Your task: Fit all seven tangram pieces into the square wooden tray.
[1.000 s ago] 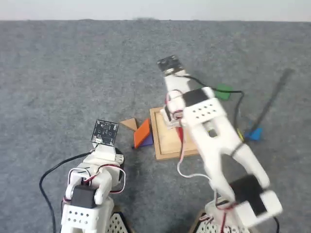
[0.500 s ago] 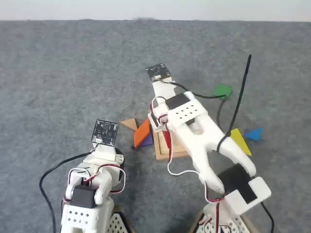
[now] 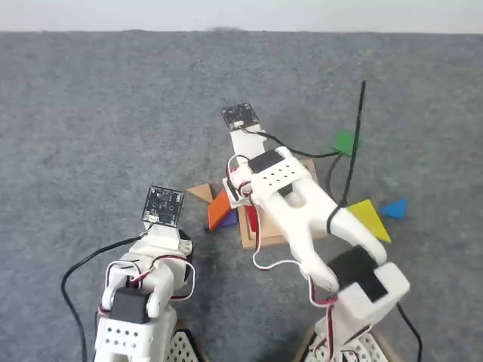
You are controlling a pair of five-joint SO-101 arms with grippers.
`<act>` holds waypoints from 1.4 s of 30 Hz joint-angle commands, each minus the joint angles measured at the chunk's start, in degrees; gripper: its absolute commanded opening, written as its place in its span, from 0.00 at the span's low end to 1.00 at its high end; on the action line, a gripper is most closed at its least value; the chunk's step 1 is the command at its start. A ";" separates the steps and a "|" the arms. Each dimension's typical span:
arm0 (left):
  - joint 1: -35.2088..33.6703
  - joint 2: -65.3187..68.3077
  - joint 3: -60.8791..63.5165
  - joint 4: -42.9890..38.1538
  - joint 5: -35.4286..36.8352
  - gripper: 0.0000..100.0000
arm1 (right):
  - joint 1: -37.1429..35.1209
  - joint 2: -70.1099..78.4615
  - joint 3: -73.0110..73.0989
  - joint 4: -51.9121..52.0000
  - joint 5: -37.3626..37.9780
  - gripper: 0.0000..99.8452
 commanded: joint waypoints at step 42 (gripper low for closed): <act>0.09 -0.70 -0.75 0.35 0.70 0.01 | 14.37 0.04 -4.66 3.12 5.80 0.08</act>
